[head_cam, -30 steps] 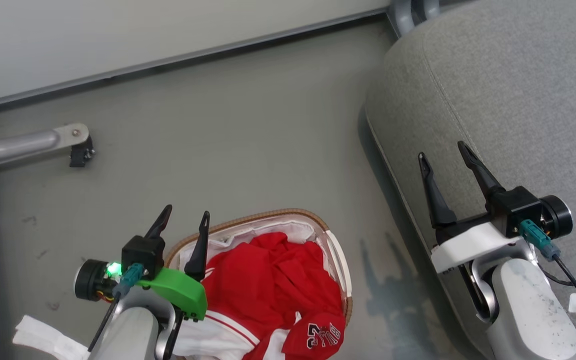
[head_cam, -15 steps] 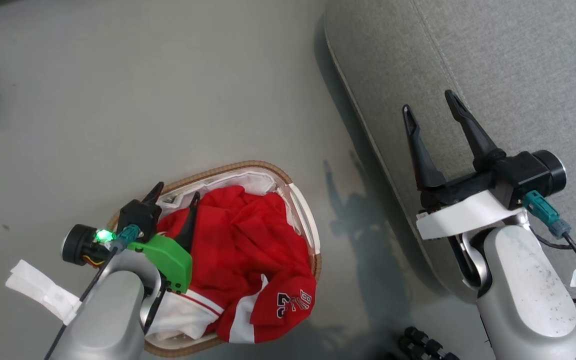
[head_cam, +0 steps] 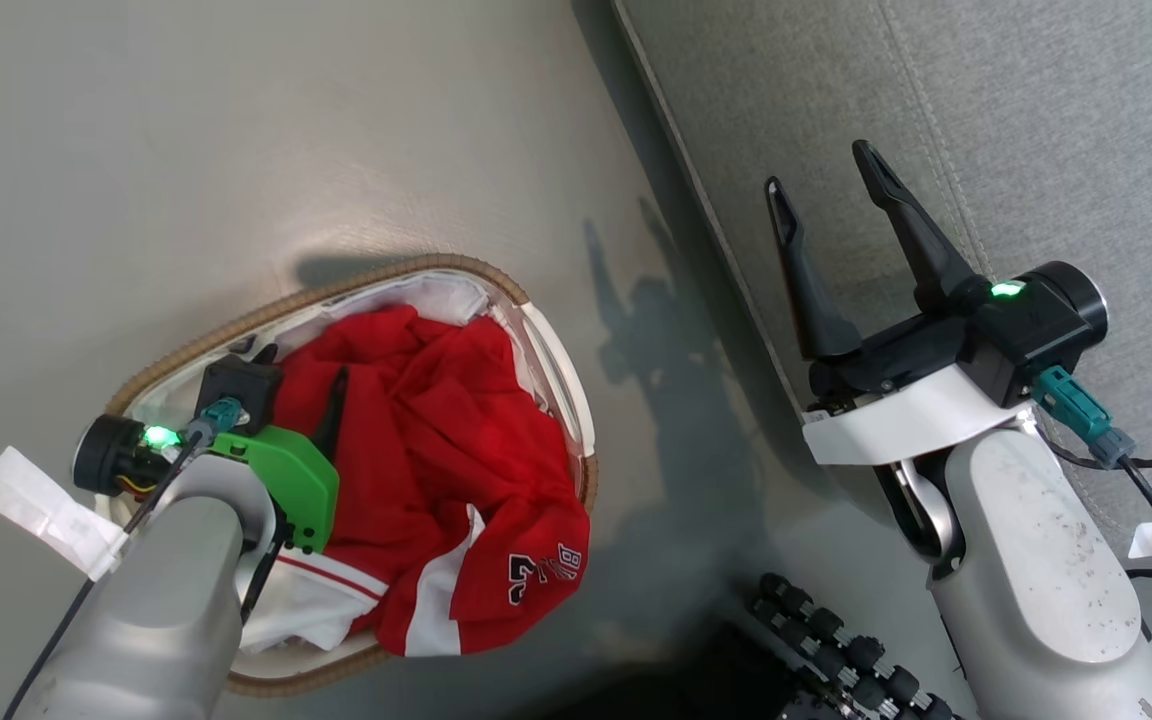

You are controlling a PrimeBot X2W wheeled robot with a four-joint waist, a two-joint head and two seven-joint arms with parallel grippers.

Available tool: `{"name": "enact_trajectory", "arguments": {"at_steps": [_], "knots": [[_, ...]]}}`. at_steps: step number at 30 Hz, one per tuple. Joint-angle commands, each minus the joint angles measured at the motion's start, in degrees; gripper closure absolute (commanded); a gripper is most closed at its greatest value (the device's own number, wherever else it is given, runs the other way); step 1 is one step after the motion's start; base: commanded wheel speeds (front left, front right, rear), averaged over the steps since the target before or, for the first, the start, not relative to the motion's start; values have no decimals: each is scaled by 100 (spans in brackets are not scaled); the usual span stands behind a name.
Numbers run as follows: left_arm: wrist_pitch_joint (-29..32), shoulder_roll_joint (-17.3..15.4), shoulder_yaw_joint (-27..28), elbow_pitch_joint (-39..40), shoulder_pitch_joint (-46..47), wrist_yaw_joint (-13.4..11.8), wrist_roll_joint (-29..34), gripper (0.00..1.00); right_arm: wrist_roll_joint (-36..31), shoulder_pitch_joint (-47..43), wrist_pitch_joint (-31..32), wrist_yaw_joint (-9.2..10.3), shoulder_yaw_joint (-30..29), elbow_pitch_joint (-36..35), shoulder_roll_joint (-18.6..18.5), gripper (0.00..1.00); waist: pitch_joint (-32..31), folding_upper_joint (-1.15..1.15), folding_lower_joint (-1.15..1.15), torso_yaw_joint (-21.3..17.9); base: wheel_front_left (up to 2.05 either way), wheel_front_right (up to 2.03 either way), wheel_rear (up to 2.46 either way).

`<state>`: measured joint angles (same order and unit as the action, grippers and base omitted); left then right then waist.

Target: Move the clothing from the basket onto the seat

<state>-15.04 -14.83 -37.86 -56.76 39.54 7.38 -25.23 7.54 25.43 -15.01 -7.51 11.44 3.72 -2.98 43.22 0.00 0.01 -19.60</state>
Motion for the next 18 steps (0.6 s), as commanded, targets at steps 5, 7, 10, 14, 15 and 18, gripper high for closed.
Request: {"name": "enact_trajectory", "arguments": {"at_steps": [5, 7, 10, 14, 15, 18], "knots": [[87, -120, -405, -272, 294, 18, -395, 0, 47, 82, -26, 4, 52, -41, 2, 0, 335, 0, -1, -99, 0, 0, 0], [198, -135, -553, -356, 335, 18, -579, 0, 53, 89, -26, 4, 59, -34, 1, 0, 375, 0, -1, -93, 0, 0, 0], [400, -150, -762, -414, 378, 18, -883, 0, 57, 89, -26, 4, 65, -28, 1, 0, 414, 0, -1, -75, 0, 0, 0], [697, -190, -1088, -365, 325, 18, -1254, 0, 79, 117, -26, 4, 84, -5, 1, 0, 427, 0, -1, -58, 0, 0, 0], [808, -196, -1162, -348, 276, 18, -1364, 0, 82, 124, -26, 4, 86, 1, 0, 0, 425, 0, -1, -54, 0, 0, 0], [1095, -256, -1421, -207, 170, 18, -1720, 14, 98, 130, -26, 4, 102, 27, 0, 0, 386, 0, -1, -41, 0, 0, 0]]}}
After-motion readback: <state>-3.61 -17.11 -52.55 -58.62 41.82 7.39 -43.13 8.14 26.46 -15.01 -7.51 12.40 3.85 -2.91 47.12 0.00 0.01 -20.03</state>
